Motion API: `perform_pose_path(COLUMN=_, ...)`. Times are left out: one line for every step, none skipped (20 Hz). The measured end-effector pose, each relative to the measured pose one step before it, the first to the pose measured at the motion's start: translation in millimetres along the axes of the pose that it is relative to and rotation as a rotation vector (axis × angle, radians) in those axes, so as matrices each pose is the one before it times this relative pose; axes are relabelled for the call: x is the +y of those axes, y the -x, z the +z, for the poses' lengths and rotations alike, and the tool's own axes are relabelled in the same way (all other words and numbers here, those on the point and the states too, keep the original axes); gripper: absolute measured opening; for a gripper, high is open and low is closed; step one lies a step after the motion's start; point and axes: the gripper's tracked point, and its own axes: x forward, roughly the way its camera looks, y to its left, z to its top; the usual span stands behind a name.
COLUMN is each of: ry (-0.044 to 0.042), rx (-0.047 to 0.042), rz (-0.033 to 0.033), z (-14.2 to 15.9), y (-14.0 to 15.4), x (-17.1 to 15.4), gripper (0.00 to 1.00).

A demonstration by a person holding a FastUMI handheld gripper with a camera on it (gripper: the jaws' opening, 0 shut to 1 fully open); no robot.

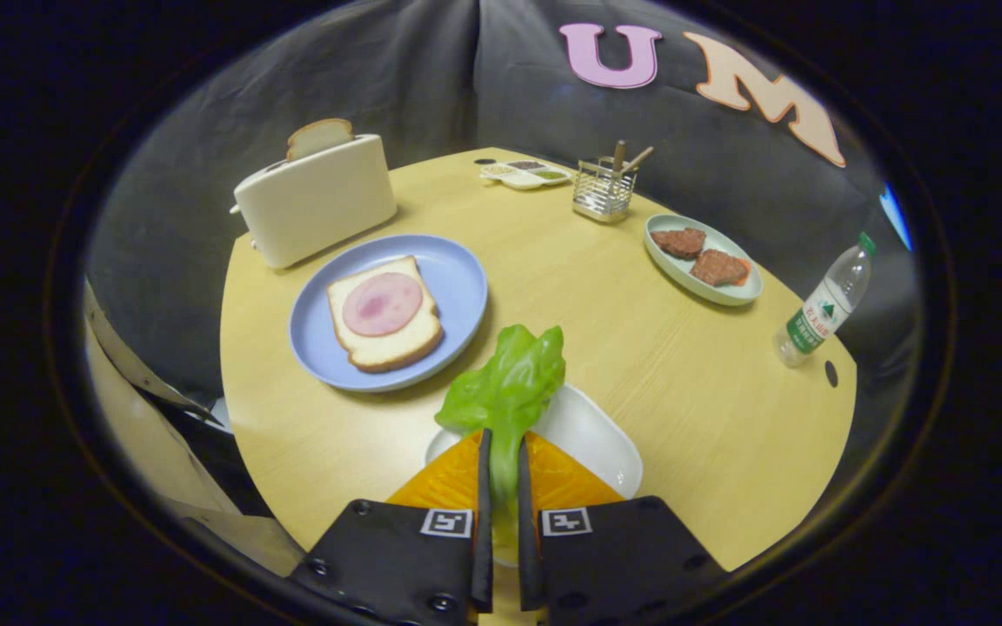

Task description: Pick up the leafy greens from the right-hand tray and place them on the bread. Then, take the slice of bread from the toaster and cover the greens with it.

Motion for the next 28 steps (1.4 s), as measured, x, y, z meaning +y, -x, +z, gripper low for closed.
perform_pose_path(ry=-0.00044, rx=-0.00855, rz=-0.00452, z=6.65, y=3.31, x=2.53, gripper=0.15)
perform_pose_path(ry=-0.00114, rx=-0.01224, rz=-0.00481, z=7.72, y=2.66, x=3.18, gripper=0.15)
perform_pose_path(ry=-0.00318, rx=-0.00963, rz=0.00136, z=7.54, y=2.53, x=5.18, gripper=0.15)
perform_pose_path(ry=0.00073, rx=-0.00851, rz=0.00140, z=6.65, y=1.89, x=4.73, gripper=0.15)
perform_pose_path(ry=0.00576, rx=-0.00687, rz=-0.00106, z=6.80, y=0.98, x=4.13, gripper=0.15)
perform_pose_path(ry=0.00605, rx=-0.00497, rz=0.00047, z=6.20, y=0.42, x=5.19, gripper=0.15)
perform_pose_path(ry=0.00662, rx=-0.00424, rz=0.00173, z=6.15, y=-0.63, x=5.00, gripper=0.15)
perform_pose_path(ry=0.00474, rx=-0.00288, rz=0.00390, z=5.12, y=-1.65, x=4.95, gripper=0.15)
perform_pose_path(ry=0.00400, rx=-0.00346, rz=0.00147, z=5.23, y=-1.96, x=4.66, gripper=0.15)
perform_pose_path(ry=0.00324, rx=-0.00160, rz=0.00486, z=5.33, y=-2.14, x=4.86, gripper=0.15)
perform_pose_path(ry=0.00113, rx=-0.00289, rz=0.00541, z=5.04, y=-2.43, x=5.05, gripper=0.15)
perform_pose_path(ry=0.00167, rx=-0.00328, rz=0.00834, z=5.15, y=-3.06, x=6.03, gripper=0.15)
perform_pose_path(ry=0.00312, rx=-0.00038, rz=0.00779, z=5.33, y=-3.25, x=6.01, gripper=0.15)
perform_pose_path(ry=0.00744, rx=-0.00216, rz=0.00630, z=4.56, y=-3.17, x=5.33, gripper=0.15)
perform_pose_path(ry=0.00704, rx=0.00124, rz=0.00536, z=3.66, y=-3.44, x=4.31, gripper=0.15)
perform_pose_path(ry=0.00522, rx=0.00455, rz=0.00615, z=2.35, y=-3.85, x=5.96, gripper=0.15)
perform_pose_path(ry=0.00302, rx=0.00360, rz=0.00842, z=3.14, y=-4.36, x=4.57, gripper=0.15)
perform_pose_path(ry=0.00374, rx=0.00238, rz=0.00925, z=2.95, y=-3.92, x=5.22, gripper=0.15)
perform_pose_path(ry=0.00307, rx=0.00367, rz=0.01112, z=2.65, y=-4.77, x=6.42, gripper=0.15)
perform_pose_path(ry=0.00538, rx=0.00285, rz=0.00577, z=3.07, y=-5.25, x=4.94, gripper=0.15)
perform_pose_path(ry=0.00729, rx=0.00271, rz=0.00593, z=1.89, y=-4.47, x=4.00, gripper=0.15)
perform_pose_path(ry=0.00273, rx=0.00235, rz=0.01195, z=3.05, y=-4.72, x=5.72, gripper=0.15)
perform_pose_path(ry=0.00302, rx=0.00325, rz=0.01208, z=1.71, y=-4.02, x=7.36, gripper=0.15)
perform_pose_path(ry=0.00430, rx=0.00347, rz=0.01104, z=1.77, y=-4.44, x=5.41, gripper=0.15)
perform_pose_path(ry=0.00408, rx=0.00453, rz=0.01090, z=1.51, y=-4.98, x=4.79, gripper=0.15)
perform_pose_path(ry=0.00300, rx=0.00607, rz=0.00829, z=0.17, y=-5.37, x=4.54, gripper=0.15)
perform_pose_path(ry=0.00250, rx=0.00575, rz=0.00796, z=0.42, y=-4.52, x=3.42, gripper=0.15)
perform_pose_path(ry=0.00164, rx=0.00592, rz=0.00414, z=-0.47, y=-4.16, x=3.29, gripper=0.15)
